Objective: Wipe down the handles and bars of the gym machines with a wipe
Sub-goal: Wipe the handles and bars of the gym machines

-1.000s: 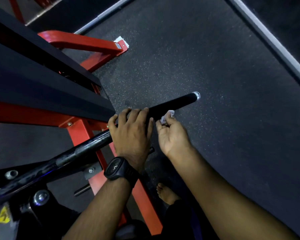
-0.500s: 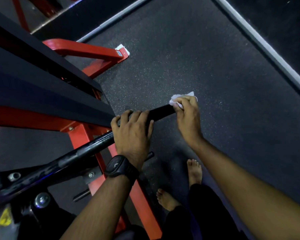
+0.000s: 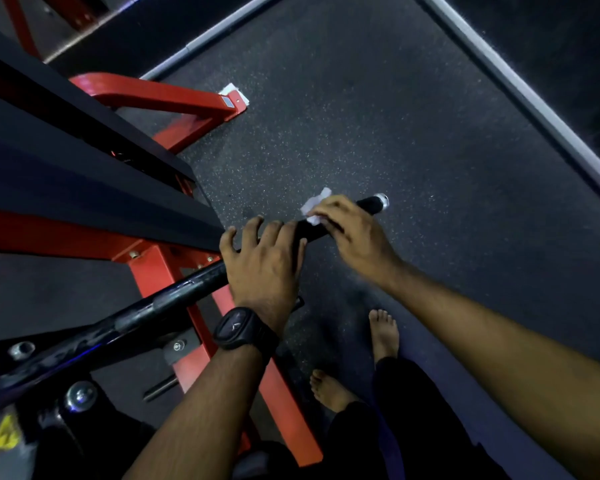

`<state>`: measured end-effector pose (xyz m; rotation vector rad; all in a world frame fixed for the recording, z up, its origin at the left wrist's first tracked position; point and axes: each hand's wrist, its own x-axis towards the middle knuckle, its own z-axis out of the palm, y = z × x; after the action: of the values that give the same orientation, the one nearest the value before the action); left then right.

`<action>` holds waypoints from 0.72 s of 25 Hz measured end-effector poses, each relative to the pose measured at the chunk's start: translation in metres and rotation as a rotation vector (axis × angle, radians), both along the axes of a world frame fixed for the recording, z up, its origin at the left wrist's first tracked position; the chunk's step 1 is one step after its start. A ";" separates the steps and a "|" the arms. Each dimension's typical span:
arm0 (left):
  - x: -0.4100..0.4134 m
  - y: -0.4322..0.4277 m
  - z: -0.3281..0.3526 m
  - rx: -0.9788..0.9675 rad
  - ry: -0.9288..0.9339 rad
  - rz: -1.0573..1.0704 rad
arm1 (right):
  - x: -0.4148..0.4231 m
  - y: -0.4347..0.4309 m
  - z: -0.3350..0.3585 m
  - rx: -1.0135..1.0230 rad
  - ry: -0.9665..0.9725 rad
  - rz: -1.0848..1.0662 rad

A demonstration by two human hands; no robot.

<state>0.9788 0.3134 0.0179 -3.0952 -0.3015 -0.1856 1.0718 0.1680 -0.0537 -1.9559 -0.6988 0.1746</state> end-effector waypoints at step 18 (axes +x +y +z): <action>0.007 -0.003 -0.002 0.001 0.048 -0.009 | 0.016 -0.019 -0.030 -0.148 0.162 -0.484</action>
<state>0.9860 0.3109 0.0160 -3.0949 -0.2854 -0.1118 1.0882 0.1491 -0.0838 -2.1642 -0.0985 0.0865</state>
